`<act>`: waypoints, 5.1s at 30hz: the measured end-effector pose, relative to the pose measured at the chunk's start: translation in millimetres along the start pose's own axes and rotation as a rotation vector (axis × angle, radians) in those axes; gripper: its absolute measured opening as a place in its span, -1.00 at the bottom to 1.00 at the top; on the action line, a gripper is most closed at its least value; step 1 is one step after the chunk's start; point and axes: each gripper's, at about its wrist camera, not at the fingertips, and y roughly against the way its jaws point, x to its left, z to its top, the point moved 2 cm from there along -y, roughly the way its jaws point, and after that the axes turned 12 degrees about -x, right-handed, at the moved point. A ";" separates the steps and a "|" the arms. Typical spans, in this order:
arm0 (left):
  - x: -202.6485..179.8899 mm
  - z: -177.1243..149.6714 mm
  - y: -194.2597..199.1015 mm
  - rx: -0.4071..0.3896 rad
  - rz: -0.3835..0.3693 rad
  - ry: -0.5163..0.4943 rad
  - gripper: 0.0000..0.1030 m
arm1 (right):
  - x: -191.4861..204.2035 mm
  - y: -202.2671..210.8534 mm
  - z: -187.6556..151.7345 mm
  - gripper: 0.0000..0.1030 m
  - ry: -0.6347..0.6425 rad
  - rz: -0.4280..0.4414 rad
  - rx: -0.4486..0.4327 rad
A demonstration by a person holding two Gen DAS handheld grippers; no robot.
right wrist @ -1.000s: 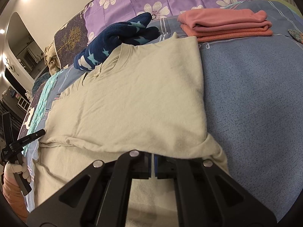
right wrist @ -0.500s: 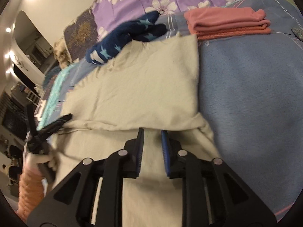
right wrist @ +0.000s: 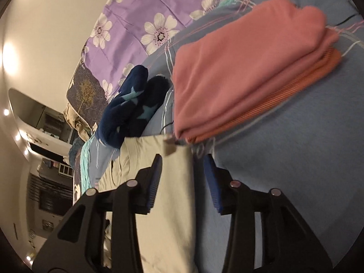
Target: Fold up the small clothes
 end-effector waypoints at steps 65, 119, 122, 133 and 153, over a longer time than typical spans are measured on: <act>51.3 -71.2 146.6 -0.010 -0.155 0.148 0.09 | 3.0 164.5 -171.3 -0.42 0.536 -0.270 -0.086; 88.2 -202.4 255.3 0.137 -0.390 0.213 0.12 | -46.4 308.7 -322.6 -0.16 0.302 0.033 0.070; 86.4 -203.7 260.6 0.158 -0.396 0.201 0.12 | -50.2 313.7 -323.6 -0.18 0.272 0.042 0.076; 73.7 -191.2 232.9 0.089 -0.493 0.240 -0.39 | -43.3 273.0 -298.5 -0.35 0.212 0.142 0.114; 57.4 -60.8 379.0 -0.366 -0.537 0.214 -0.97 | 91.0 410.0 -243.5 -0.96 0.494 0.416 -0.333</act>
